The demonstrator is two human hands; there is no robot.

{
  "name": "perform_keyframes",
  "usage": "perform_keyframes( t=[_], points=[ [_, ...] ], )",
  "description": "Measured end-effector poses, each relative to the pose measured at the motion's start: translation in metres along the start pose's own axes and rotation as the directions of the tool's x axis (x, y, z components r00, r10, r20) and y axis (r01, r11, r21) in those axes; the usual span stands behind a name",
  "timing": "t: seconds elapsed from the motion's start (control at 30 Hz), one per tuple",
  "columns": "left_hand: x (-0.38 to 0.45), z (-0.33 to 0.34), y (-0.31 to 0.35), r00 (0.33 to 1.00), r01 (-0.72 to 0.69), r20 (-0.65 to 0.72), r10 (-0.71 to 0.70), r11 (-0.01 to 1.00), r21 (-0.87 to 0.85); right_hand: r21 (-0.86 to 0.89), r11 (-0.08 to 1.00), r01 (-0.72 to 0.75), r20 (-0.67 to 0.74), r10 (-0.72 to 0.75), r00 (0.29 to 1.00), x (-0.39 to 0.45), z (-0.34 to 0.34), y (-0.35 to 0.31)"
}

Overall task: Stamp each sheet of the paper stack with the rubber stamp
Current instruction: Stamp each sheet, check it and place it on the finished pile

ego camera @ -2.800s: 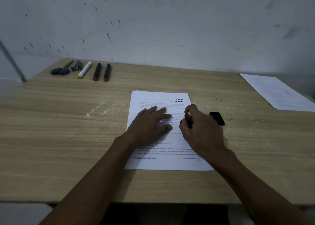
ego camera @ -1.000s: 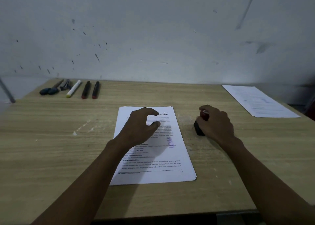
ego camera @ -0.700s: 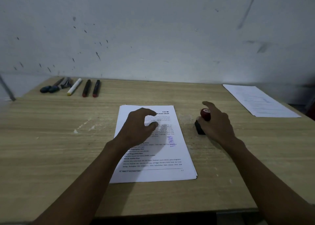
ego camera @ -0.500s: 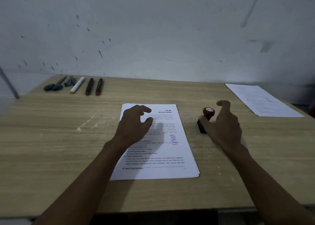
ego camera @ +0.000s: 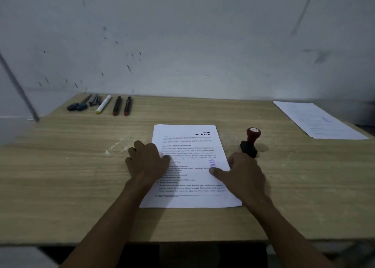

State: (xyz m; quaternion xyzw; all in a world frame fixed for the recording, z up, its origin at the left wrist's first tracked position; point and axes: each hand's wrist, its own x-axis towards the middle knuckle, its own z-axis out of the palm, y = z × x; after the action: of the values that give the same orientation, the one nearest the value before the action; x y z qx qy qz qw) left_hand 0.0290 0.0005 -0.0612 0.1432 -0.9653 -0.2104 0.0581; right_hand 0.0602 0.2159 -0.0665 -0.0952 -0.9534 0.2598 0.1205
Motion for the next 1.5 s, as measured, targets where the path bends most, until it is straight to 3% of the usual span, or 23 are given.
perform_keyframes(
  t=[0.17,0.3,0.53,0.83,0.93,1.03,1.13,1.23,1.37,1.43,1.5],
  points=[
    [0.006,0.0,-0.008,0.993,0.103,-0.035,-0.116,0.959,-0.263,0.237,0.963,-0.128,-0.025,0.138,0.99,0.006,-0.005,0.0],
    [0.011,-0.001,-0.008,0.983,0.149,-0.038,-0.177,0.909,-0.39,0.236,0.963,-0.128,-0.054,0.145,0.988,0.013,-0.004,0.002],
    [0.013,-0.002,-0.008,0.974,0.15,-0.088,-0.209,0.886,-0.439,0.065,0.994,-0.093,-0.146,0.102,0.984,0.01,-0.005,0.001],
    [0.01,-0.002,-0.01,0.978,0.114,-0.115,-0.172,0.91,-0.399,0.037,0.998,-0.06,-0.241,0.067,0.968,0.004,-0.007,-0.003],
    [0.01,-0.002,-0.009,0.98,0.095,-0.12,-0.158,0.906,-0.413,0.076,0.997,-0.002,-0.273,0.023,0.962,0.004,-0.009,-0.004],
    [0.009,-0.003,-0.01,0.982,0.087,-0.108,-0.155,0.876,-0.475,0.22,0.972,0.081,-0.257,-0.022,0.966,0.008,-0.017,-0.002],
    [0.013,-0.005,-0.012,0.984,0.065,-0.09,-0.151,0.79,-0.61,0.409,0.904,0.123,-0.235,-0.026,0.972,0.01,-0.029,-0.004],
    [0.011,-0.02,-0.007,0.995,0.097,0.075,-0.063,0.542,-0.835,0.594,0.794,0.128,-0.195,-0.013,0.981,0.013,-0.037,-0.007],
    [0.016,-0.037,-0.004,0.973,0.231,0.228,-0.044,0.283,-0.931,0.715,0.685,0.14,-0.194,0.003,0.981,0.014,-0.051,-0.012],
    [0.02,-0.044,0.0,0.966,0.249,0.258,0.017,0.21,-0.946,0.747,0.652,0.127,-0.173,0.007,0.985,0.015,-0.061,-0.014],
    [0.024,-0.049,0.01,0.969,0.216,0.236,0.071,0.213,-0.953,0.759,0.636,0.137,-0.187,0.012,0.982,0.02,-0.073,-0.014]
  ],
)
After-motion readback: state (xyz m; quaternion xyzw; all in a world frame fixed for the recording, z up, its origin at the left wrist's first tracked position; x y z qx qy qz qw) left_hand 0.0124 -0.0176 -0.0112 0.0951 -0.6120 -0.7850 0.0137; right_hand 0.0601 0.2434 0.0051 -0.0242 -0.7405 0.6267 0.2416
